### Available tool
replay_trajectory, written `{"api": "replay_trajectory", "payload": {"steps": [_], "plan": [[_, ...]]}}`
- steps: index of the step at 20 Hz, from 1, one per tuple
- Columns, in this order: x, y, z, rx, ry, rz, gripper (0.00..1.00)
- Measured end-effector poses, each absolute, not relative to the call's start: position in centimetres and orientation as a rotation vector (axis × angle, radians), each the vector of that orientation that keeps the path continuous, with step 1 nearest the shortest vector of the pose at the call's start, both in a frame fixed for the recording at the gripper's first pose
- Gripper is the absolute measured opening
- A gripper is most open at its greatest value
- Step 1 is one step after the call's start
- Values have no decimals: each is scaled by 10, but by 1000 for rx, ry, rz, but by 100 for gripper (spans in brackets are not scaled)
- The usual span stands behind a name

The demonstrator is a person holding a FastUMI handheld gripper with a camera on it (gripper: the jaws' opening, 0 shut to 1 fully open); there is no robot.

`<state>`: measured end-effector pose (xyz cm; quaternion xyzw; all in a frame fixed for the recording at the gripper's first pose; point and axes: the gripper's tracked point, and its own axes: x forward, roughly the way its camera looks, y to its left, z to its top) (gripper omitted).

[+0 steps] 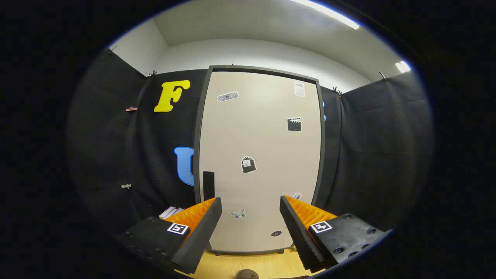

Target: Open the shoe cabinet door, grab the shoes and put them into the shoe cabinet, then close the shoe cabinet door.

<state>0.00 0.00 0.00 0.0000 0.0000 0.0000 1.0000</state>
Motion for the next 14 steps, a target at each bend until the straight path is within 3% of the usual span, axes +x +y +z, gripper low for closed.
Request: {"api": "replay_trajectory", "payload": {"steps": [14], "plan": [[11, 0, -7, 7, 18, -3, 98]]}}
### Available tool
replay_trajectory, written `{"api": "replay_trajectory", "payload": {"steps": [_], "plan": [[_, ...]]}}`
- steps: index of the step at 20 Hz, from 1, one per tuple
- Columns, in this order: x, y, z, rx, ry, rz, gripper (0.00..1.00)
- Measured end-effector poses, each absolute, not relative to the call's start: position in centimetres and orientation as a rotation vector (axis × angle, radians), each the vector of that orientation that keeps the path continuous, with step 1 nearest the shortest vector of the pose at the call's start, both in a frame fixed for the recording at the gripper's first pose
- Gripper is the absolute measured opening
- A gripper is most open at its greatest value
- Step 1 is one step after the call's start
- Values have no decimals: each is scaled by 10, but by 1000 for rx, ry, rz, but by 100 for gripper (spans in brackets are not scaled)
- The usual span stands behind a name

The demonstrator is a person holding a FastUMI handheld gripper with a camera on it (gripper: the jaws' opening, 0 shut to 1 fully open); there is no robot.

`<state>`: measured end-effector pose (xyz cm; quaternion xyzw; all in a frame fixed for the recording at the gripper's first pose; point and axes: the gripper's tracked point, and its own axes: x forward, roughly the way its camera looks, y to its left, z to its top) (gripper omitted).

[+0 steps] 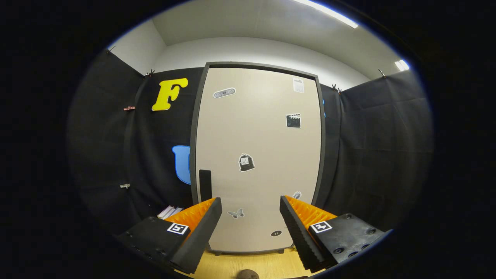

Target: Open the shoe cabinet door, grab the shoes and put them into the shoe cabinet, then close the shoe cabinet door.

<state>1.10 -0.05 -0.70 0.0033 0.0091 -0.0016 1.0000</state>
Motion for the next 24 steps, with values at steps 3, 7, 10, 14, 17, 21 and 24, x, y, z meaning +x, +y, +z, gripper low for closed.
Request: {"api": "replay_trajectory", "payload": {"steps": [3, 7, 10, 14, 17, 21, 24], "plan": [[16, 8, -11, 19, 23, 5, 98], [26, 24, -19, 31, 34, 24, 98], [38, 39, -24, 38, 42, 43, 98], [57, 60, -29, 33, 44, 72, 98], [74, 73, -35, 38, 54, 86, 98], [98, 83, -49, 40, 84, 87, 98], [115, 89, -55, 51, 94, 85, 98]]}}
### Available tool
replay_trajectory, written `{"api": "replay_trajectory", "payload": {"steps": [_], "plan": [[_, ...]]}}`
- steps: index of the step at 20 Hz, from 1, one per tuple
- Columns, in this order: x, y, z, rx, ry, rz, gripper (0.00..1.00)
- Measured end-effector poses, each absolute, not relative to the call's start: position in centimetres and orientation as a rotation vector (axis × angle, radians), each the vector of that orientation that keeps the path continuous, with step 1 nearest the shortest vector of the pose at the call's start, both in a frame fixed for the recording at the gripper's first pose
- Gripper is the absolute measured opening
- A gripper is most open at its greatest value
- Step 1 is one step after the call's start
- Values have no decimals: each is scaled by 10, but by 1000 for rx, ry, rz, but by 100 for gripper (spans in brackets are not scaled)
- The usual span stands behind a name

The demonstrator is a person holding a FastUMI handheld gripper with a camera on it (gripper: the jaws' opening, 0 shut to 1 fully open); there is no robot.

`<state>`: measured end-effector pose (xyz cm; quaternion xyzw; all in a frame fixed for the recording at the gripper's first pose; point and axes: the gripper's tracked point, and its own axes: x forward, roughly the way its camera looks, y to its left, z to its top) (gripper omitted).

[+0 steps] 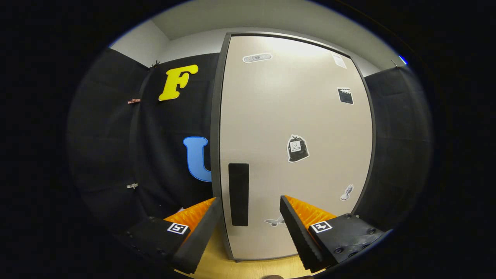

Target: Open the shoe cabinet door, grab the shoes and put them into the shoe cabinet, then close the shoe cabinet door.

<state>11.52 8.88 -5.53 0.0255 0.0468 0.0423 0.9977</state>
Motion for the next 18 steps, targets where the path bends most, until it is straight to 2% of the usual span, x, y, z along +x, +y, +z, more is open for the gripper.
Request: {"api": "replay_trajectory", "payload": {"steps": [11, 13, 15, 16, 17, 18], "plan": [[160, 96, -81, 62, 144, 53, 97], [164, 96, -83, 70, 144, 51, 86], [168, 98, -83, 78, 143, 61, 80], [166, 100, -82, 77, 137, 60, 71], [169, 100, -82, 74, 134, 59, 66], [165, 105, -78, 82, 133, 86, 65]]}}
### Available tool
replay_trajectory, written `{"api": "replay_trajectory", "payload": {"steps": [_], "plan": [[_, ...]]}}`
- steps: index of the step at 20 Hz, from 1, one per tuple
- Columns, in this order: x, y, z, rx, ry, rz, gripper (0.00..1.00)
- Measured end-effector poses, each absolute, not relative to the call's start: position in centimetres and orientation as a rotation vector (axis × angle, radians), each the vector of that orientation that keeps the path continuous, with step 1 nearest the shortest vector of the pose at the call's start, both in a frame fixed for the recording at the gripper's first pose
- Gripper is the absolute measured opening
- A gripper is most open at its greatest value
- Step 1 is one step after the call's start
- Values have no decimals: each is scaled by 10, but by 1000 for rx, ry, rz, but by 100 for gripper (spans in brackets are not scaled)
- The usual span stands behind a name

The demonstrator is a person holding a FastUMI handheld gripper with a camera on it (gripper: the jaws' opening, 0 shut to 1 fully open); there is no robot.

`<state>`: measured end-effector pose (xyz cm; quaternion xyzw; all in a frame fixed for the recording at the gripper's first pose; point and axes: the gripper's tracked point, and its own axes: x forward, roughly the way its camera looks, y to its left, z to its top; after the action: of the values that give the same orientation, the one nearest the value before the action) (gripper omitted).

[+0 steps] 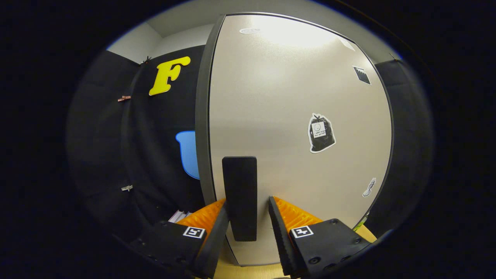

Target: Open the shoe cabinet door, grab the shoes and put them into the shoe cabinet, then close the shoe cabinet door.

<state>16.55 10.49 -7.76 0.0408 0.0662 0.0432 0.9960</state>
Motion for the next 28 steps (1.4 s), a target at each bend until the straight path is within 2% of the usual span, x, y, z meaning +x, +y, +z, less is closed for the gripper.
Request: {"api": "replay_trajectory", "payload": {"steps": [1, 2, 3, 5, 21, 23, 28], "plan": [[171, 110, -82, 78, 127, 89, 56], [167, 108, -81, 71, 123, 88, 43], [167, 108, -81, 67, 121, 84, 37], [165, 109, -82, 71, 126, 91, 33], [120, 99, -81, 61, 151, 184, 33], [112, 96, -79, 64, 155, 196, 21], [92, 85, -78, 62, 163, 222, 20]]}}
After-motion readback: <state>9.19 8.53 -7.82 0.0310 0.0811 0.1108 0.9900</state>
